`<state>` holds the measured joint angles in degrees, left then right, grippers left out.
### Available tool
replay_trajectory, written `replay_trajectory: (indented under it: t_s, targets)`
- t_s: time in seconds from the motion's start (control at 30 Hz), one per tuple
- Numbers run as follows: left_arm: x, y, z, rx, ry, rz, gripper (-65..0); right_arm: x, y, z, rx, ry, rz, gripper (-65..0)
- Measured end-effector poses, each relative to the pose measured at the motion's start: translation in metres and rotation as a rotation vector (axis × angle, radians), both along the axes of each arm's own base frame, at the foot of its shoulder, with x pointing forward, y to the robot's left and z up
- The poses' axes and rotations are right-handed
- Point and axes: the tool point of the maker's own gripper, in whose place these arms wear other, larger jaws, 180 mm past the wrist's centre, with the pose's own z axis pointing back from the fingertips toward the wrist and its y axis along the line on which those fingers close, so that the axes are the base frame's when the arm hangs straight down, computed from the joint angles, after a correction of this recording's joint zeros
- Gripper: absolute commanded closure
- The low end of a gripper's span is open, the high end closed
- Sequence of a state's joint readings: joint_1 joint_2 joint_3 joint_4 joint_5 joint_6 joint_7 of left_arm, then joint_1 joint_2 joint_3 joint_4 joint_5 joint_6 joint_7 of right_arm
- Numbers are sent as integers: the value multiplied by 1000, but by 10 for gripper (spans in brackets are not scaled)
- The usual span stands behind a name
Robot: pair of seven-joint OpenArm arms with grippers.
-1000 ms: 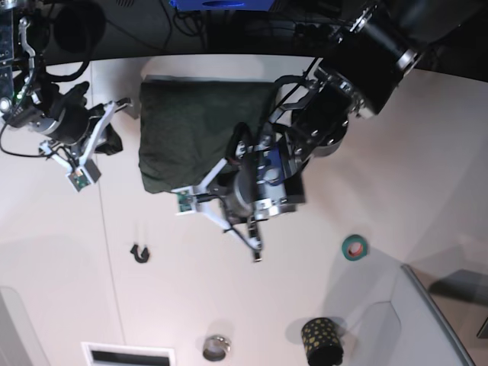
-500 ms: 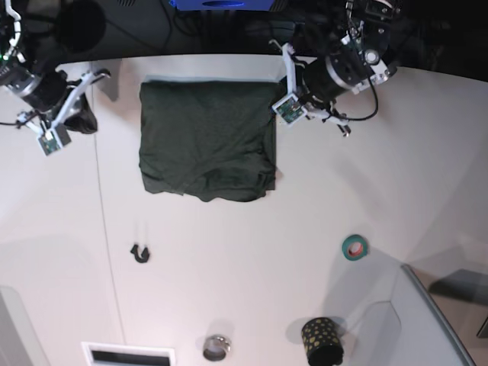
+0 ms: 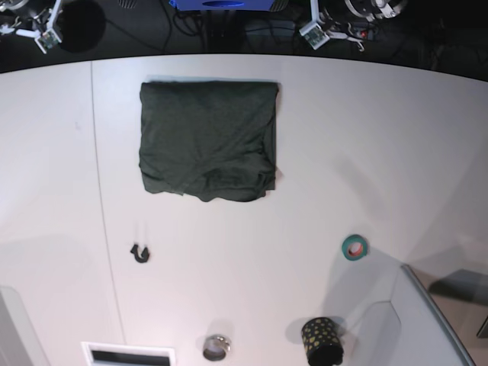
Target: Layout the t-shirt on the table in an organized manner, then fold the t-shirt properly
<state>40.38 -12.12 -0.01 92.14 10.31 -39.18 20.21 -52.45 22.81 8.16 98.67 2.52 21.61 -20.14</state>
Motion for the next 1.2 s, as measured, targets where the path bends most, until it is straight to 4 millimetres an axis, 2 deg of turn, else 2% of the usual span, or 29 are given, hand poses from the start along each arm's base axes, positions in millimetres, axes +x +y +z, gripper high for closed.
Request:
replay_trajectory:
  t_s: [0.07, 0.1, 0.17, 0.23, 0.3, 0.37, 0.43, 0.5, 0.53, 0.57, 0.67, 0.73, 0.77, 0.93, 1.07, 1.2]
  targets:
    - [-31, -17, -6, -95, 44, -6, 0, -30, 6, -23, 33, 96, 10, -2]
    - [-47, -18, -14, -111, 71, 28, 0, -47, 12, -36, 57, 161, 33, -2]
    - [-83, -8, -41, -63, 130, 88, 0, -71, 14, -61, 67, 248, 62, -2]
    - [-108, 1, -63, -47, 168, 143, 0, -91, 20, -77, 135, 334, 91, -2]
    - [-120, 9, -85, -33, 175, 184, 0, -110, 19, -96, 138, 439, 89, -2]
    - [-129, 9, -104, -32, 192, 222, 0, -128, 24, -115, 156, 534, 48, -5]
    - [-129, 10, -124, -4, 214, 231, 0, -137, 31, -138, 143, 601, -15, -6]
    - [-138, 14, -136, 26, 285, 259, 0, -141, 35, -158, 128, 639, -94, -6]
    - [-138, 18, -141, 54, 321, 252, 0, -137, 41, -167, 122, 632, -133, -6]
    - [-127, 23, -143, 57, 309, 270, 0, -128, 48, -175, 130, 587, -170, -6]
    - [-74, 30, -147, 42, 203, 294, 0, -97, 74, -188, 177, 397, -253, -8]
    - [-52, 33, -149, 47, 163, 282, 0, -84, 83, -191, 148, 283, -262, -8]
    - [-48, 34, -149, 53, 162, 271, 0, -84, 90, -192, 129, 249, -260, -8]
    - [-69, 48, -149, 94, 215, 258, 0, -90, 88, -189, 31, 157, -241, -5]
    - [-93, 65, -145, 116, 237, 254, 0, -69, 84, -189, 38, 105, -241, -5]
    - [-94, 89, -142, 150, 228, 231, 0, -56, 83, -189, 43, 77, -239, -6]
